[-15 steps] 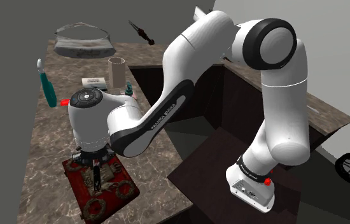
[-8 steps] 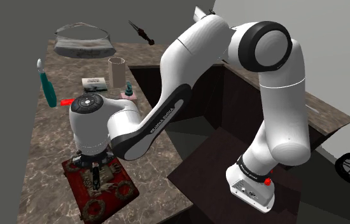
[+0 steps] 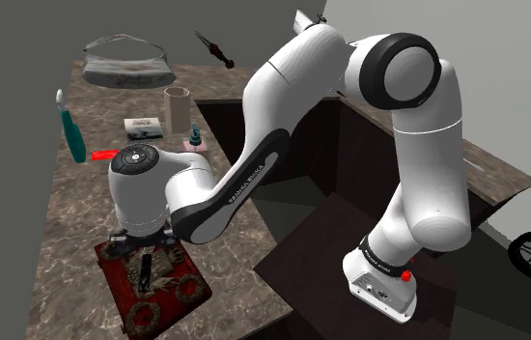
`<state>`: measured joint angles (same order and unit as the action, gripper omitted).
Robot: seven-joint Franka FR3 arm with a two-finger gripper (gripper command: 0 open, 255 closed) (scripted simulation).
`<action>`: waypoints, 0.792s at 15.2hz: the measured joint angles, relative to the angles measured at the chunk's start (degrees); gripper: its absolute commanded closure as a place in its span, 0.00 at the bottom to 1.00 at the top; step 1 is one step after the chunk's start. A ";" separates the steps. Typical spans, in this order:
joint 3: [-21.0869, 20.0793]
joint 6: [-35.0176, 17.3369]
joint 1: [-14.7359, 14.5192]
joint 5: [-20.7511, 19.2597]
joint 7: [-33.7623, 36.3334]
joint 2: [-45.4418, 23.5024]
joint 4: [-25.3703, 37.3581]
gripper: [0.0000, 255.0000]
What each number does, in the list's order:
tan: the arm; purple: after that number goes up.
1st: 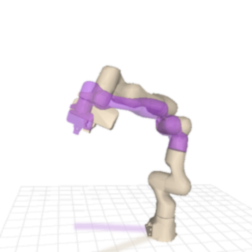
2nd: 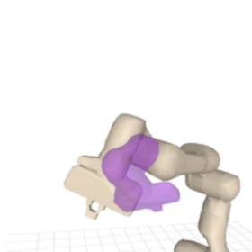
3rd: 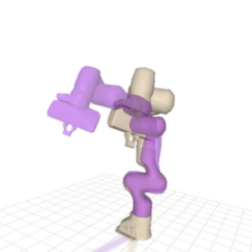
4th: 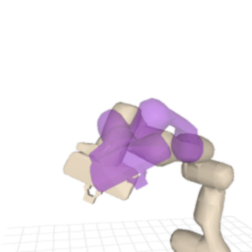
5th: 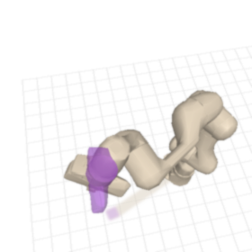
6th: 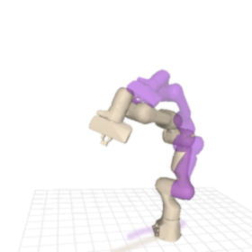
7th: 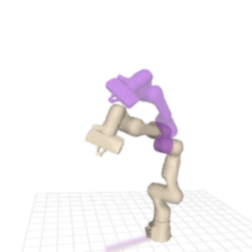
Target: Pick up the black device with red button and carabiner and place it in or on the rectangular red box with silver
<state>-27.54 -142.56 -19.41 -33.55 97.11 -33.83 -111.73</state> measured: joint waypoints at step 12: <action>-3.59 4.58 2.11 4.46 -2.64 5.80 -0.81 0.00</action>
